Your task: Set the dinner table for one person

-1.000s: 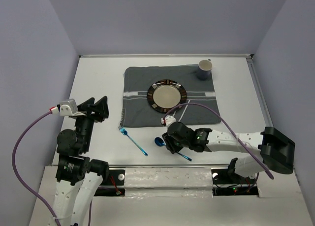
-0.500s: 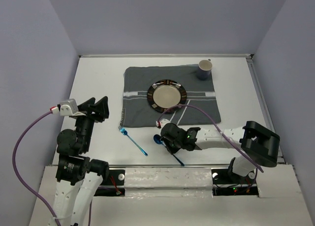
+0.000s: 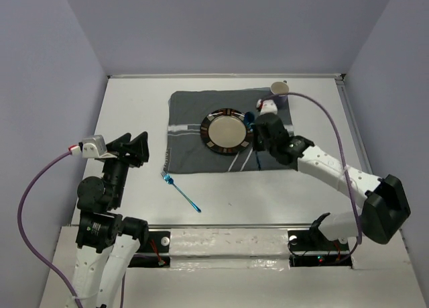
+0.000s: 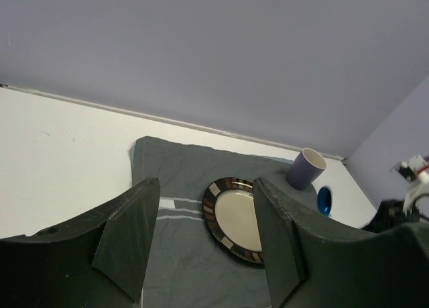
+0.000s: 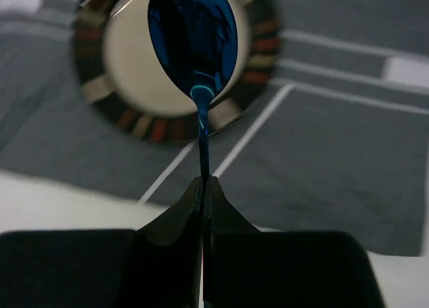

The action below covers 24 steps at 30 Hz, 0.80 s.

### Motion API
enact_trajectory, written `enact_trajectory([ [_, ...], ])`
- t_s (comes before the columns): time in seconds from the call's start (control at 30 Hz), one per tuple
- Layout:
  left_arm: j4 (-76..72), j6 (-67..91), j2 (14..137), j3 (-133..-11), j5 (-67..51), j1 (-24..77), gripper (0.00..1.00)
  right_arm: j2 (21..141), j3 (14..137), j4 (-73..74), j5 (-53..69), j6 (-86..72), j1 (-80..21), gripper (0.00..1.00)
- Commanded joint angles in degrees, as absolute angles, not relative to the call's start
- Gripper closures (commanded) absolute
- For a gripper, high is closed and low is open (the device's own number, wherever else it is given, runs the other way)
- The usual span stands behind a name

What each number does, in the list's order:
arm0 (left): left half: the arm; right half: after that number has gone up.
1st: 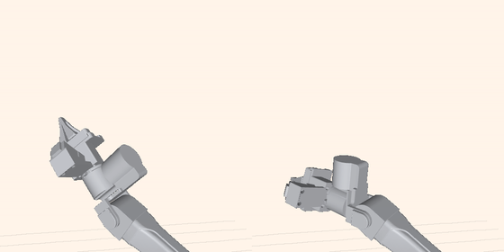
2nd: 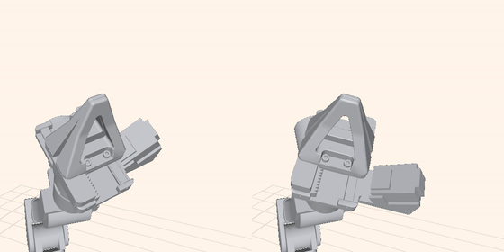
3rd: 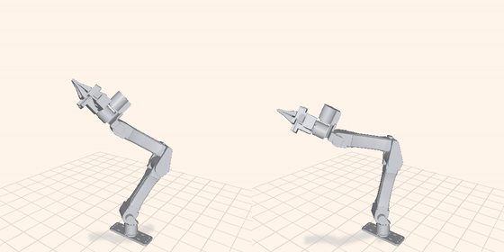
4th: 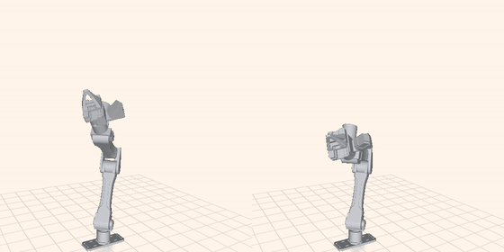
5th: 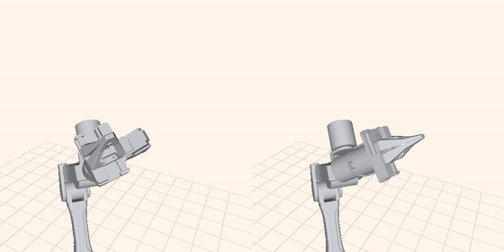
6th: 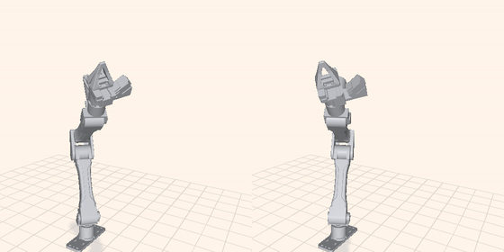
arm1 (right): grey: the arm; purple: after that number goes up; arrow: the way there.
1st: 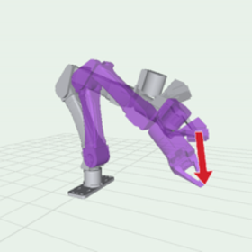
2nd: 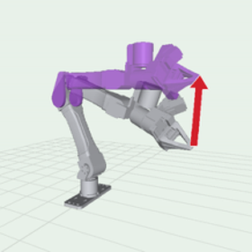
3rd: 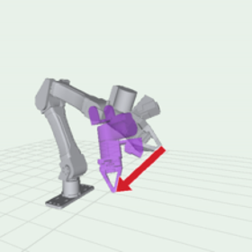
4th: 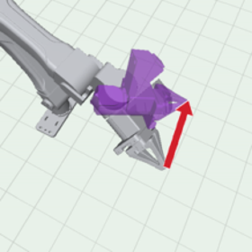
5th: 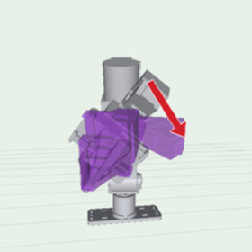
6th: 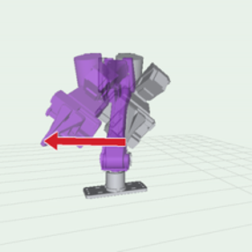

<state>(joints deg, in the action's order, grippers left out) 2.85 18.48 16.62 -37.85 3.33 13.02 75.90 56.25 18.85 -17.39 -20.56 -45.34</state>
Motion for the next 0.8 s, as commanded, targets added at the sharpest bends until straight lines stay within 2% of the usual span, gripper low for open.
enact_trajectory([
  [0.0,0.44,18.54,16.08,-37.18,1.76,12.74,0.32,81.64,61.86,14.86,-25.05,-17.14,-34.47,1.00],
  [0.2,0.44,18.28,15.91,-37.18,1.49,13.18,0.32,94.56,70.56,11.78,-20.31,-15.65,-24.71,1.00],
  [0.53,0.44,18.19,16.08,-37.27,1.32,13.89,0.32,107.73,77.60,11.60,-13.02,-15.82,-18.64,1.00],
  [0.77,0.44,18.19,16.17,-37.35,1.23,13.89,0.32,111.44,78.57,11.25,-11.43,-16.00,-18.11,1.00],
])
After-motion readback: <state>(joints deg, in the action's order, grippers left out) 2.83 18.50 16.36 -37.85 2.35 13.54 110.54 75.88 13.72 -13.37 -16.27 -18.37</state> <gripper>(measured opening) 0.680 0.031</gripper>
